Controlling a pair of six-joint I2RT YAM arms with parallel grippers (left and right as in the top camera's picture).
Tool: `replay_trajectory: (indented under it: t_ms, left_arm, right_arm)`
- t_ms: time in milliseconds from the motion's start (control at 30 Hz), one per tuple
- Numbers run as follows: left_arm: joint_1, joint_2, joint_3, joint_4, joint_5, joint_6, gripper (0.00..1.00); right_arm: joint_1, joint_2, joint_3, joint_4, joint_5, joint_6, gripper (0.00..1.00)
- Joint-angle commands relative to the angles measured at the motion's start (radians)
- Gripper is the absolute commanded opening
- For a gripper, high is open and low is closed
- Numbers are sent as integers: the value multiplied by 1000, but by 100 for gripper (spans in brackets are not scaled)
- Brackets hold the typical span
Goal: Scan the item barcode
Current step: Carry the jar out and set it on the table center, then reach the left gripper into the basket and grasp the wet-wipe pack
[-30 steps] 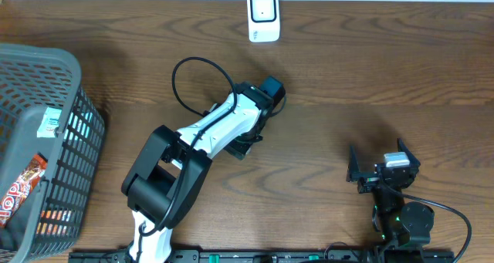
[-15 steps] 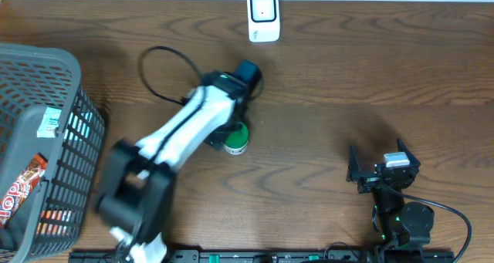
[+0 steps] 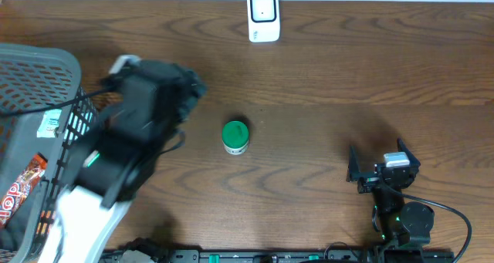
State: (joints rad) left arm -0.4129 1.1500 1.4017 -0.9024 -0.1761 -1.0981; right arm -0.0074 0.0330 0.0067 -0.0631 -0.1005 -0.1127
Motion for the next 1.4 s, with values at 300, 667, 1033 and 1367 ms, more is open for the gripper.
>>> replay_trajectory:
  t_ms: [300,667,1033,1367]
  left_arm:
    - [284,-363,17,68,-278,436,87]
    - [474,-332,23,63,-635,474,94]
    - [872,-90,23,23,-490,416,100]
    - [1147,278,23,-22,58,388,100]
  right_arm:
    - [16,0,-1,-4,-2,11,99]
    - [16,0,-1,-3,-2,11,99]
    - [16,0,-1,-4,-2,11,99]
    - [16,0,-1,-4,-2,11,99]
